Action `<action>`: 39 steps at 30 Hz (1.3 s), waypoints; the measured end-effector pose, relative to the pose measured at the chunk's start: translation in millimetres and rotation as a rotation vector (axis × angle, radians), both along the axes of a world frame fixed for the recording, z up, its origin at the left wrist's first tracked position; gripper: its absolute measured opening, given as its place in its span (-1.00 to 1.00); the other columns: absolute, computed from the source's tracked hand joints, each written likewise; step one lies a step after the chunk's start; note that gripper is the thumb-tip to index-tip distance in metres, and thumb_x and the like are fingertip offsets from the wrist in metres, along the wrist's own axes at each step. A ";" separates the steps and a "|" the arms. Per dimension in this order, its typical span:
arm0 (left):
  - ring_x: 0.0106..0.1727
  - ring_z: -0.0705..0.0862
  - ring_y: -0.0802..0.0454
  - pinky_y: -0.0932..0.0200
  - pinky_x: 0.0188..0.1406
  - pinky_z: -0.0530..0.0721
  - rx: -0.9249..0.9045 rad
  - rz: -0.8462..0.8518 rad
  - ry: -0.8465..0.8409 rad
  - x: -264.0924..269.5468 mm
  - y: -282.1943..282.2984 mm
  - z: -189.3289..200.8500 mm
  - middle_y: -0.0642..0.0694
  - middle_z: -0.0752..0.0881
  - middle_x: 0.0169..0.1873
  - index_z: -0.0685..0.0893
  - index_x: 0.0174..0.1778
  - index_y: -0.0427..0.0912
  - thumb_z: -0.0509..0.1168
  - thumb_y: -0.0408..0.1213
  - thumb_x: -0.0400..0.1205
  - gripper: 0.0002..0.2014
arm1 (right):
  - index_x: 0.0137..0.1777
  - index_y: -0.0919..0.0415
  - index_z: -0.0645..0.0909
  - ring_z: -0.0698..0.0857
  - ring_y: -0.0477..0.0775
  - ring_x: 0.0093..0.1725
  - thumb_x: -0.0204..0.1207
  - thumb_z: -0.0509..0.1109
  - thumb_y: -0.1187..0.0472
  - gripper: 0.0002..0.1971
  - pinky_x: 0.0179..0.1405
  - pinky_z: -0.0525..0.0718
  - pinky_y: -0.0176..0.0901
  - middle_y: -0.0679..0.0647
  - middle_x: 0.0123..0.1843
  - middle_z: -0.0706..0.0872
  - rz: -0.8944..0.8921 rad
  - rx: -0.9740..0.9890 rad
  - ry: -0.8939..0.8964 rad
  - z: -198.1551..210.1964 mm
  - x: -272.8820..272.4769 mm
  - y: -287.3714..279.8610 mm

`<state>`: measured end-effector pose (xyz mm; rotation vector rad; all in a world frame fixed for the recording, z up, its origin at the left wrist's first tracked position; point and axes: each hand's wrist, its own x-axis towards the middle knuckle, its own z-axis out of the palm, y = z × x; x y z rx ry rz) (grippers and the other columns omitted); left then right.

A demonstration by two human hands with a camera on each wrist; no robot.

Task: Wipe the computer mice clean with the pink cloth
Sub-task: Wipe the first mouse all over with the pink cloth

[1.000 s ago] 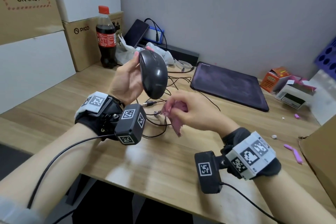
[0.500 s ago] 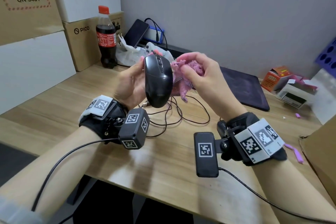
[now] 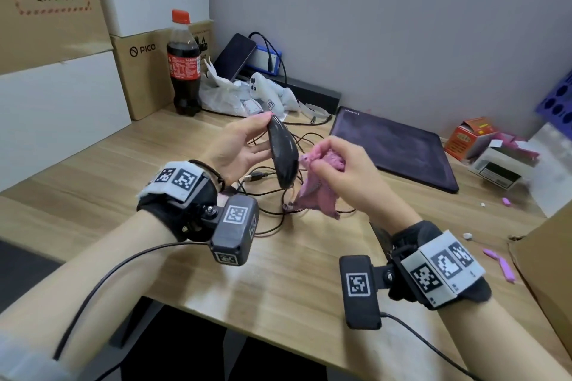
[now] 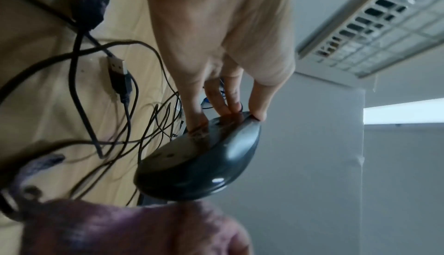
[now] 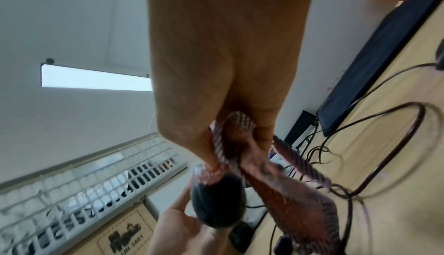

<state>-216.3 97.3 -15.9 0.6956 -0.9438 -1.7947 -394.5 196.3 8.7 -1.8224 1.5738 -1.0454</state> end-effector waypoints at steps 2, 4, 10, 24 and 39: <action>-0.03 0.77 -0.08 0.05 0.08 0.79 0.011 0.010 -0.031 -3.9 -0.4 -3.6 -0.07 0.76 -0.06 0.65 0.18 -0.20 0.32 -0.29 0.67 -0.81 | -0.07 0.11 0.62 0.68 -0.19 -0.31 0.59 0.38 0.17 -0.95 -0.22 0.68 -0.21 0.10 -0.23 0.77 -0.050 -0.045 0.020 5.1 -2.1 -1.7; 0.01 0.75 -0.13 0.03 0.07 0.79 0.031 0.014 -0.060 -7.2 -1.2 -4.7 -0.08 0.77 -0.07 0.68 0.06 -0.19 0.36 -0.31 0.64 -0.89 | -0.08 0.05 0.63 0.69 -0.17 -0.30 0.59 0.37 0.16 -0.96 -0.25 0.71 -0.15 -0.06 -0.26 0.72 -0.068 -0.053 0.022 10.4 -2.3 -5.1; -0.09 0.76 -0.11 0.10 -0.16 0.83 0.053 0.063 -0.181 -13.0 -0.1 0.4 -0.10 0.75 -0.15 0.64 0.10 -0.20 0.39 -0.33 0.64 -0.85 | -0.04 0.10 0.67 0.71 -0.04 -0.10 0.56 0.42 0.16 -0.95 -0.05 0.69 -0.13 -0.01 -0.06 0.74 -0.064 -0.126 0.072 25.2 2.5 -18.8; -0.17 0.79 0.00 0.11 -0.19 0.83 -0.064 0.216 -0.360 -11.6 -6.3 22.6 -0.10 0.78 -0.18 0.67 -0.01 -0.17 0.46 -0.26 0.59 -0.86 | -0.04 0.11 0.71 0.66 -0.12 0.00 0.56 0.42 0.29 -0.92 -0.02 0.63 -0.43 -0.04 0.01 0.69 0.053 -0.181 0.309 10.3 13.4 -22.0; -0.20 0.78 0.00 0.09 -0.23 0.84 -0.045 0.175 -0.389 -11.1 -0.2 24.1 -0.11 0.78 -0.13 0.67 0.12 -0.19 0.43 -0.23 0.62 -0.79 | 0.01 0.10 0.69 0.72 -0.08 -0.19 0.58 0.42 0.18 -0.93 -0.21 0.71 -0.16 0.00 0.00 0.68 0.009 -0.250 0.169 38.7 14.9 -27.2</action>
